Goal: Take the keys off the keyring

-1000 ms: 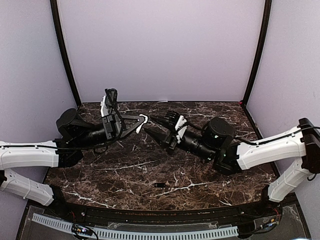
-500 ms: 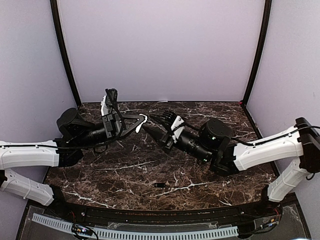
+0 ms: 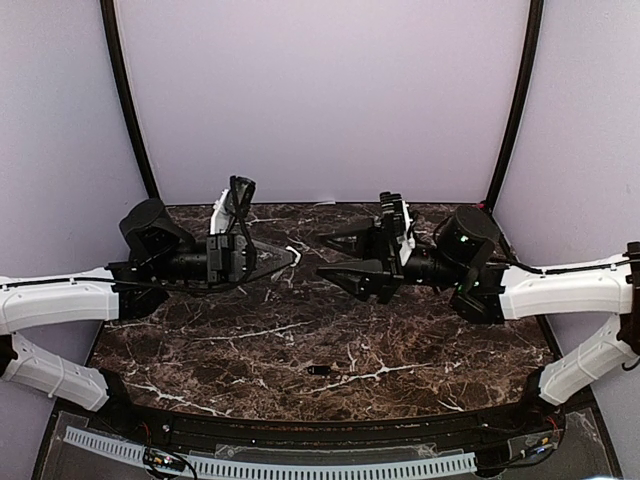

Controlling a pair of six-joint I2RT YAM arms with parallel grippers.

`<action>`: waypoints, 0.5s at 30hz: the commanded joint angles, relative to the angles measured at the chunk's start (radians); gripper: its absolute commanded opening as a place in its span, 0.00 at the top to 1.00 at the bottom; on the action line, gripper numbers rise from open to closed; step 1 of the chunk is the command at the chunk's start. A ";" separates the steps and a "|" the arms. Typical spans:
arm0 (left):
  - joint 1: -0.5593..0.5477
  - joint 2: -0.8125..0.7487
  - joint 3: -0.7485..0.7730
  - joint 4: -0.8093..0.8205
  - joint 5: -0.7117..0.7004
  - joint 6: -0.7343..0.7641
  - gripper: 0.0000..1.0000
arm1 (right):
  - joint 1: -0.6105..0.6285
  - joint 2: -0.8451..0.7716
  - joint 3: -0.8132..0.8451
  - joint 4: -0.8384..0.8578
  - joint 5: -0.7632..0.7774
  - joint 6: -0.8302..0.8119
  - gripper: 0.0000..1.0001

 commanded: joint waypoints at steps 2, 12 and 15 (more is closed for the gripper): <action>0.000 0.027 0.085 -0.040 0.303 0.069 1.00 | -0.019 0.026 0.097 -0.032 -0.401 0.258 0.48; -0.011 0.046 0.174 -0.176 0.389 0.164 1.00 | -0.020 0.106 0.172 -0.103 -0.463 0.335 0.54; -0.017 0.050 0.180 -0.182 0.399 0.168 1.00 | -0.020 0.125 0.196 -0.141 -0.440 0.328 0.55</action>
